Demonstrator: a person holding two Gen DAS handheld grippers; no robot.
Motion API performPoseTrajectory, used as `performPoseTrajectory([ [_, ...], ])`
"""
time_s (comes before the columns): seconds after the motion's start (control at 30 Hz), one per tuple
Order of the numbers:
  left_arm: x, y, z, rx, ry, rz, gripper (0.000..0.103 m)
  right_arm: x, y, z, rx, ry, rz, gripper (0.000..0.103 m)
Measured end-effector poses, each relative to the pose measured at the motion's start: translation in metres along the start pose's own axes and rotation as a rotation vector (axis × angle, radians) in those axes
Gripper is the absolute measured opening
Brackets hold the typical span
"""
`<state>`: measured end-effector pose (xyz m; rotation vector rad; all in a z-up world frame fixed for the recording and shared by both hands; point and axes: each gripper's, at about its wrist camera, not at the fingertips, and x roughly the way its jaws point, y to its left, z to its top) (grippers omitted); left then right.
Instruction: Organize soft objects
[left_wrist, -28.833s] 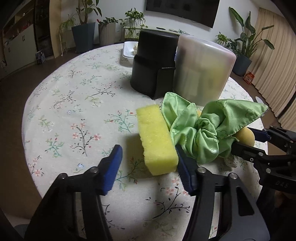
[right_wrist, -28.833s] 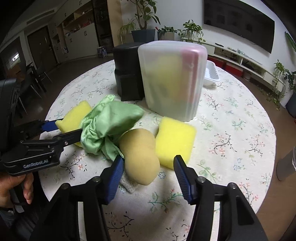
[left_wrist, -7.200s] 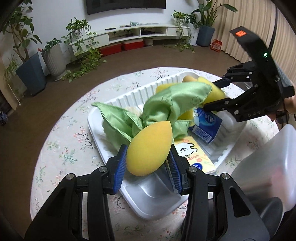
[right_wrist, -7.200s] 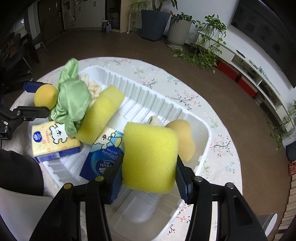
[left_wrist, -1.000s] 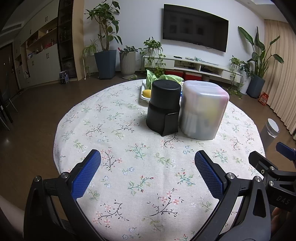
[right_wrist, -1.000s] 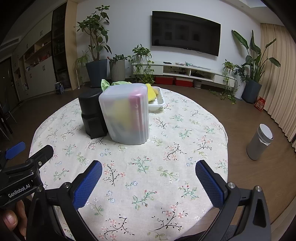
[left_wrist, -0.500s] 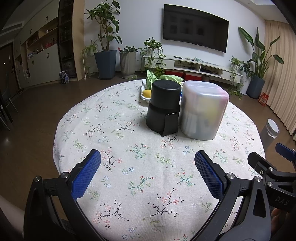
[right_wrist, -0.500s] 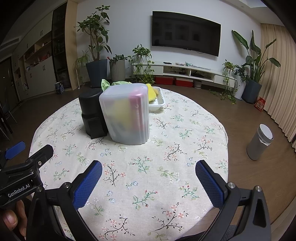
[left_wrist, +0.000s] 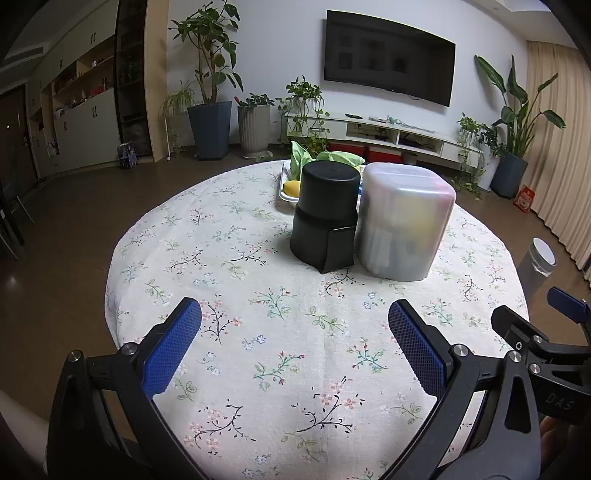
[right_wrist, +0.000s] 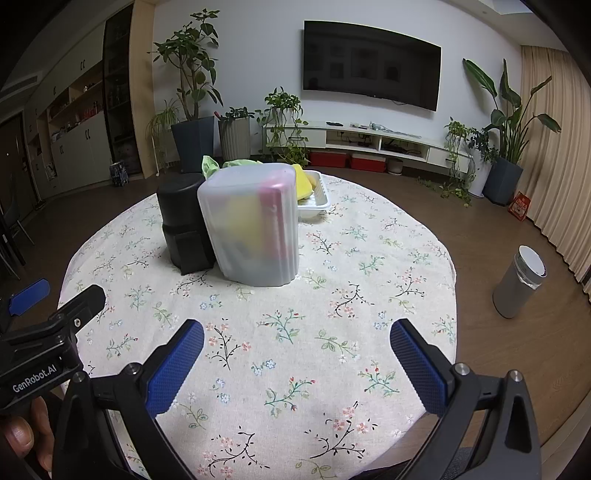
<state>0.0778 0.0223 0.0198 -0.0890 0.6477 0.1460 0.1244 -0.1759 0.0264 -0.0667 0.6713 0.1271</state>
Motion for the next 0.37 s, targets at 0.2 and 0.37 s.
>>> performPoseTrajectory([
  [0.2, 0.0001, 0.0000, 0.0000, 0.001, 0.000, -0.001, 0.103, -0.0002, 0.0011, -0.0017, 0.000, 0.002, 0.001, 0.103],
  [0.37, -0.0001, 0.0000, -0.0002, 0.001, -0.001, 0.005, 0.103, -0.0005, 0.0007, -0.0015, 0.001, 0.002, 0.001, 0.103],
])
